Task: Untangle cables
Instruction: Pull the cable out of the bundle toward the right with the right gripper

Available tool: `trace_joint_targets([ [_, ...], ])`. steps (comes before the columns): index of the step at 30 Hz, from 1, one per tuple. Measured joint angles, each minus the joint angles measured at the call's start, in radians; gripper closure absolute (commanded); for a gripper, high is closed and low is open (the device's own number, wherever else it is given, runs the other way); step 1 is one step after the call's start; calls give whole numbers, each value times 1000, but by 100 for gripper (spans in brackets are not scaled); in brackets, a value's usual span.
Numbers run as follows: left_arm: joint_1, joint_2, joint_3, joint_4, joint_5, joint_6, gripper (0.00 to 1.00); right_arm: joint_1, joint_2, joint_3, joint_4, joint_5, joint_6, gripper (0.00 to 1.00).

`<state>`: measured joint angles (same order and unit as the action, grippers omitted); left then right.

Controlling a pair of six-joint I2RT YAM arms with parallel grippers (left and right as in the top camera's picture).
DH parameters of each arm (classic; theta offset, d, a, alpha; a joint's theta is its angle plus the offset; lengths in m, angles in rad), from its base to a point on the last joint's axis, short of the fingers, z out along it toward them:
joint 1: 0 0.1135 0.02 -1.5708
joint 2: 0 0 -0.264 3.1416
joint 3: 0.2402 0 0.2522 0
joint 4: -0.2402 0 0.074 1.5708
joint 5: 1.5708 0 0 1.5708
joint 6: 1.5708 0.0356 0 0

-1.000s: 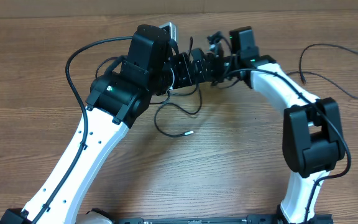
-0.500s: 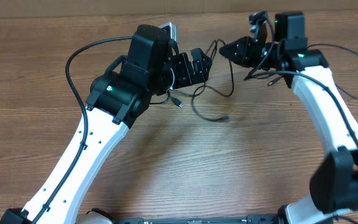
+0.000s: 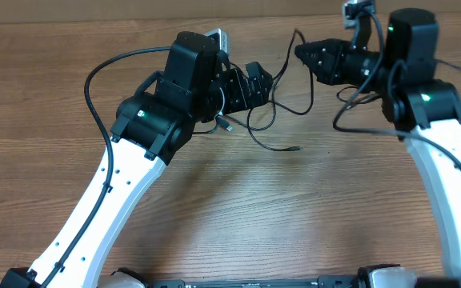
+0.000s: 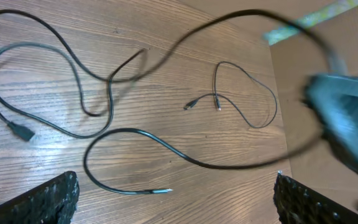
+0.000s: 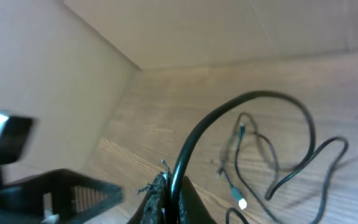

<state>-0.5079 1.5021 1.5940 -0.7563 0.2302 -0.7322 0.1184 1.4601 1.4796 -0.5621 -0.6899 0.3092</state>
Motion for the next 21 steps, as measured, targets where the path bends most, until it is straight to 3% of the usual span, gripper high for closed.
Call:
trace_joint_targets([
  [12,0,0,0,0,0,0,0,33,-154,0,-52,112,-22,96],
  [21,0,0,0,0,0,0,0,33,-273,0,19,161,-22,96],
])
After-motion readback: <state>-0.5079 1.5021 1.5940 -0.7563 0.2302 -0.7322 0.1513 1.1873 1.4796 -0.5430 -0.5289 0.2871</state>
